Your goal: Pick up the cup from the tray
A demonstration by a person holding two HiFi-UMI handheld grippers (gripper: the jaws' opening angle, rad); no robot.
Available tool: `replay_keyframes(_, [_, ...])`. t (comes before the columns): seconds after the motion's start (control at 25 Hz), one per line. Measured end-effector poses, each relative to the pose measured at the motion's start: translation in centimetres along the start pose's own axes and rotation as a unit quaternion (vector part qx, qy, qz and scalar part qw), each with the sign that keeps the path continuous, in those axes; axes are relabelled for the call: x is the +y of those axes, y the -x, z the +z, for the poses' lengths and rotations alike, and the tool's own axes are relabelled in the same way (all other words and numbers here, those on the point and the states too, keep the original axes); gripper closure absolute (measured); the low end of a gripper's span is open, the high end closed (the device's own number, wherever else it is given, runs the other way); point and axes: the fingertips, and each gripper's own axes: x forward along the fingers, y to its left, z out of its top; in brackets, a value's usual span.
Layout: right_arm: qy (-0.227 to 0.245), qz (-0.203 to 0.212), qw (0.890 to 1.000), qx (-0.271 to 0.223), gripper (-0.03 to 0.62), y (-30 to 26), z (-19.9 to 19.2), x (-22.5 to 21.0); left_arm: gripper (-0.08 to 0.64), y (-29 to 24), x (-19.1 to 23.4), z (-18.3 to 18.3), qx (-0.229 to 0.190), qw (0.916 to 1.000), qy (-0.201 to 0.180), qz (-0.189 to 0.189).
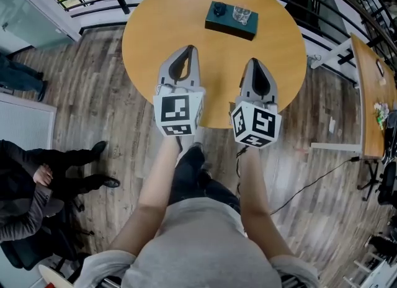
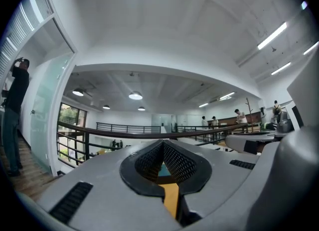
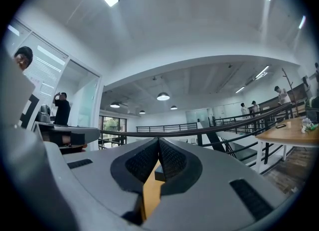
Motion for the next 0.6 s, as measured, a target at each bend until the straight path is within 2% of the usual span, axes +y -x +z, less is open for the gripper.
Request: replay_keyframes(0.6, [-0.003, -0.023, 1.0, 0.001, 0.586, -7.3, -0.3, -0.5, 0.554, -7.5, 3.0, -0.3, 0.002, 0.9997, 0.001, -0.023])
